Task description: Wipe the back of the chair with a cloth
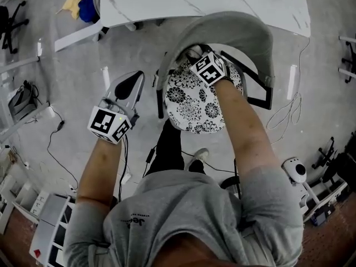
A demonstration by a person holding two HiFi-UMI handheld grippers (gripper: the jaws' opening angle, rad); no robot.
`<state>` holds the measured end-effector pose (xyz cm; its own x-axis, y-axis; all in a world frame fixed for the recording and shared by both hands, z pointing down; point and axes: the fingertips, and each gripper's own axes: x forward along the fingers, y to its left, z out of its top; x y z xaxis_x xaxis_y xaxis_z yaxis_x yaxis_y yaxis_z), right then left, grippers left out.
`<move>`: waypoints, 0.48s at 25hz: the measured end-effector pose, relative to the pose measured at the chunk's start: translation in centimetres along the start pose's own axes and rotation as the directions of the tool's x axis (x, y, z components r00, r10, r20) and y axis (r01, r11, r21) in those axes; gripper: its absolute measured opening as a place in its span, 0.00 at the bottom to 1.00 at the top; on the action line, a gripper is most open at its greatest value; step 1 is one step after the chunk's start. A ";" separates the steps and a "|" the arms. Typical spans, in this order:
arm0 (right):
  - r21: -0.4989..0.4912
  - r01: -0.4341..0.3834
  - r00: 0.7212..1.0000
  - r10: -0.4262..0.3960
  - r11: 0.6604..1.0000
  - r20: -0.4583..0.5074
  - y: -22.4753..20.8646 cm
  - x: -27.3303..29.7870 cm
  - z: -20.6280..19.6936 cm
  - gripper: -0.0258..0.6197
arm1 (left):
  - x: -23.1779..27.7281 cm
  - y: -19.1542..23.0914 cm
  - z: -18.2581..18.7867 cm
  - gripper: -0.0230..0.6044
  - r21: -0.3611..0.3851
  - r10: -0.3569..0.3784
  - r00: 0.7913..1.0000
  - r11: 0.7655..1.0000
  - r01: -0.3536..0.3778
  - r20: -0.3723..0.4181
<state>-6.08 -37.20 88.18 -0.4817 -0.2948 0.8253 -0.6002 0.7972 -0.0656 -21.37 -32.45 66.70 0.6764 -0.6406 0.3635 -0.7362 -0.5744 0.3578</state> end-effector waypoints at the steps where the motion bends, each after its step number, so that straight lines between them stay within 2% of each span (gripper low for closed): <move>1: 0.024 0.035 0.999 -0.035 0.999 -0.004 -0.9 -0.2 -0.4 0.18 | 0.1 -0.1 0.1 0.13 0.003 -0.003 1.000 1.000 0.003 -0.002; 7: 0.120 0.242 0.970 -0.236 0.963 -0.062 -6.9 -2.1 -4.2 0.18 | 1.2 -0.8 0.1 0.13 0.024 -0.012 1.000 1.000 0.013 -0.016; 12: 0.222 0.364 0.931 -0.351 0.905 -0.097 -10.6 -5.1 -7.4 0.17 | 2.4 -2.3 0.0 0.13 0.039 -0.043 0.999 0.998 0.044 -0.026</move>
<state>7.53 -40.24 88.81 -0.1761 -0.5028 0.8463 -0.8599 0.4970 0.1164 -18.10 -32.66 66.74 0.7079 -0.6017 0.3699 -0.7058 -0.6218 0.3395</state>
